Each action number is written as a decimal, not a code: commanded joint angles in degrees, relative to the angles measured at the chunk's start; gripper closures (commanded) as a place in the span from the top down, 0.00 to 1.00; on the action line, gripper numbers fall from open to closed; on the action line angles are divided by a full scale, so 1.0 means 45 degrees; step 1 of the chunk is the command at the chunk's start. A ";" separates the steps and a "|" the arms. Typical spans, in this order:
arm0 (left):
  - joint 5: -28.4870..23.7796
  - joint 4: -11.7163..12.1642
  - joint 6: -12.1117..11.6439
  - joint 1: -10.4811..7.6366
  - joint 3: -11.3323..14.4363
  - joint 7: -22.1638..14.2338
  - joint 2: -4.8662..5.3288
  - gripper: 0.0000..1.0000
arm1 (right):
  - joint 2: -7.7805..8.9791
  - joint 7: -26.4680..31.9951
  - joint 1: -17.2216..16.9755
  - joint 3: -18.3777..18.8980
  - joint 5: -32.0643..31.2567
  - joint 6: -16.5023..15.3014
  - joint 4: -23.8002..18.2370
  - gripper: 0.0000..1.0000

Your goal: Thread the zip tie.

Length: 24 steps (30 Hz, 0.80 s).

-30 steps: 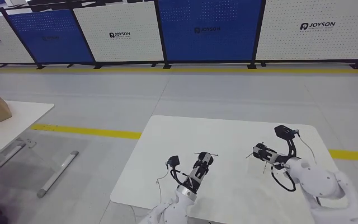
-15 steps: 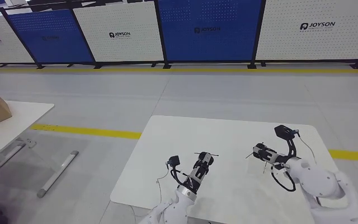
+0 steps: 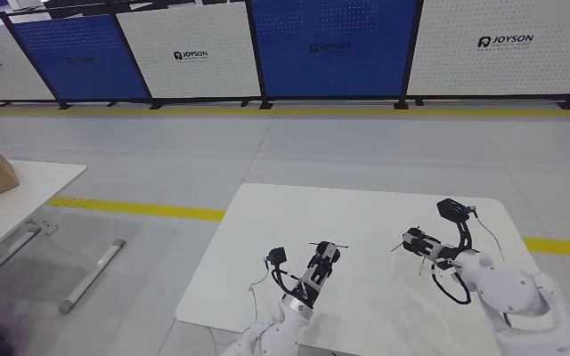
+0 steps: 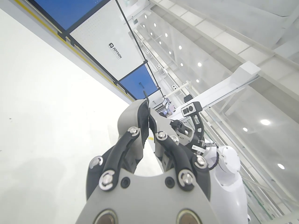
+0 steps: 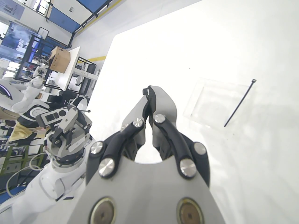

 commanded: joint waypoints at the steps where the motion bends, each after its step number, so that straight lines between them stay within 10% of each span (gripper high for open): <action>1: 0.0000 0.0000 0.0000 0.0000 0.0000 0.0000 0.0000 0.00 | 0.0000 0.0000 0.0000 0.0000 0.0000 0.0000 0.0000 0.00; 8: 0.0000 0.0000 0.0000 0.0000 0.0000 0.0000 0.0000 0.00 | 0.0000 0.0000 0.0000 0.0000 0.0000 0.0000 0.0000 0.00; 24: 0.0000 0.0000 0.0000 0.0000 0.0000 0.0000 0.0000 0.00 | -0.0572 -0.5739 -0.0800 -0.1757 -0.0346 0.0190 -0.0596 0.00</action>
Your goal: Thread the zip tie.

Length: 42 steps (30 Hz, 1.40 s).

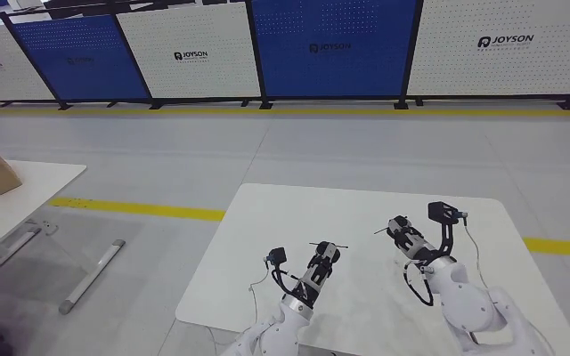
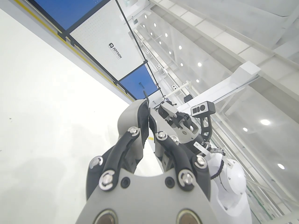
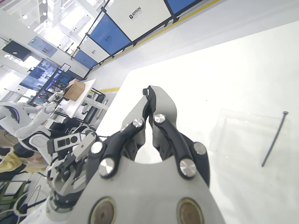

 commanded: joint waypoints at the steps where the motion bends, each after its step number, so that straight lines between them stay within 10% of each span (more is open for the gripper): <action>1: 0.0000 0.0000 0.0000 0.0000 0.0000 0.0000 0.0000 0.00 | 0.0006 0.0032 0.0000 0.0042 0.0017 -0.0007 -0.0001 0.00; 10: -0.0012 -0.0007 0.0068 -0.0016 -0.0007 -0.0040 -0.0006 0.00 | -0.0009 -0.0137 -0.0082 0.0042 0.0079 -0.0051 0.0024 0.00; 19: -0.0031 0.0563 0.0965 -0.0519 0.0519 0.0870 -0.0334 0.00 | -0.0510 -0.3770 -0.0596 -0.1497 -0.0207 -0.1016 0.0728 0.00; 42: -0.0057 0.0980 0.1502 -0.0822 0.0528 0.1495 -0.0503 0.00 | -0.0570 -0.2862 -0.0815 -0.1250 0.1493 -0.2304 0.0975 0.00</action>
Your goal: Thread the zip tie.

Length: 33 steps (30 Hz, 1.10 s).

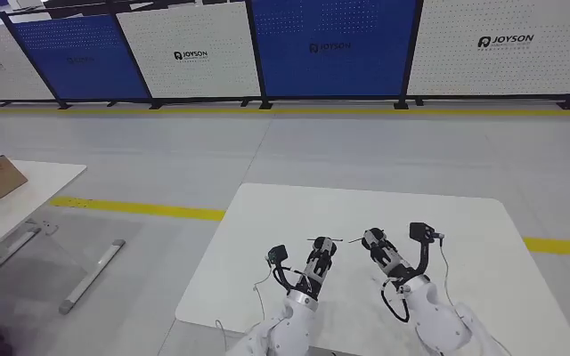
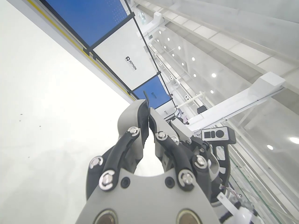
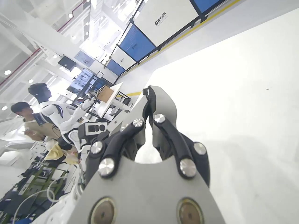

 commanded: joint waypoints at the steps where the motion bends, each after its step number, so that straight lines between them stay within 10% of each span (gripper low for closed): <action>1: 0.0000 0.0000 0.0000 0.0000 0.0000 0.0000 0.0000 0.00 | 0.0000 0.0000 0.0000 0.0000 0.0005 -0.0002 0.0000 0.00; 33: 0.0000 0.0000 0.0000 0.0000 0.0000 0.0000 0.0000 0.00 | -0.0459 -0.2046 0.0062 -0.0778 -0.1201 -0.0053 0.0534 0.00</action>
